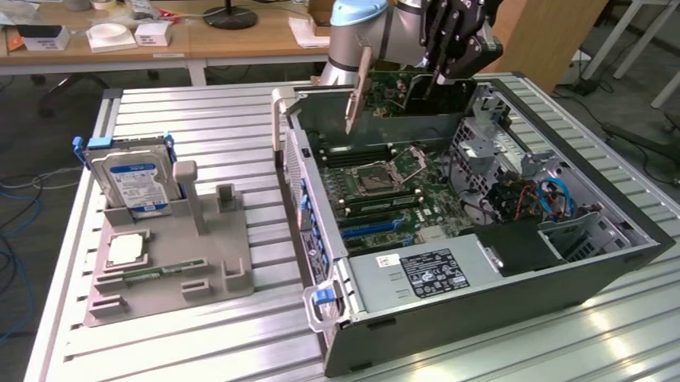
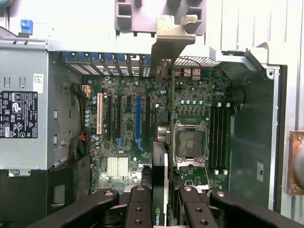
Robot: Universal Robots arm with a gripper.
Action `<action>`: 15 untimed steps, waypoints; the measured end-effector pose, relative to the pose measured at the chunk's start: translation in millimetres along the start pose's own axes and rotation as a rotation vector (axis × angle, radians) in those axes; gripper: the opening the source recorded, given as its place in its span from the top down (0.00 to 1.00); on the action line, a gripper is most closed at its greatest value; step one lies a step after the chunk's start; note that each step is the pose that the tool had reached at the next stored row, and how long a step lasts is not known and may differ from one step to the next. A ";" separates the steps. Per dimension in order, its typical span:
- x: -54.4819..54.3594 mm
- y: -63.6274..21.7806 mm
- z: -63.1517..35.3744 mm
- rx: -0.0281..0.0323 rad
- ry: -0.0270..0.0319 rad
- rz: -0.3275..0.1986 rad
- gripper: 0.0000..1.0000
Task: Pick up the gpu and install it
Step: 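Insert the gpu into the slot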
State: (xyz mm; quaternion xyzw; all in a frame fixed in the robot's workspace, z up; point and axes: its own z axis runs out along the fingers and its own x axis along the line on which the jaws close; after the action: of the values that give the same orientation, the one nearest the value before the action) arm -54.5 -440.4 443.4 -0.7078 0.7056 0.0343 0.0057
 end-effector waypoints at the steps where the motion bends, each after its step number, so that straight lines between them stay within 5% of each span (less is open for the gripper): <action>1: 0.0 0.1 0.2 0.0122 0.0000 -0.001 0.74; 3: -0.1 0.2 0.8 0.0280 0.0001 -0.001 0.74; 5: 0.0 0.1 1.6 0.0349 0.0003 -0.002 0.74; 9: 1.0 0.1 7.4 0.0362 0.0004 -0.002 0.74; 12: 1.1 1.1 10.4 0.0379 0.0104 -0.002 0.74; 15: 1.4 0.8 15.4 0.0381 0.0132 -0.001 0.74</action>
State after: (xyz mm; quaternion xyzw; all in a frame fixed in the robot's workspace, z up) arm -56.0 -440.9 428.0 -0.7080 0.7059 0.0162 0.0146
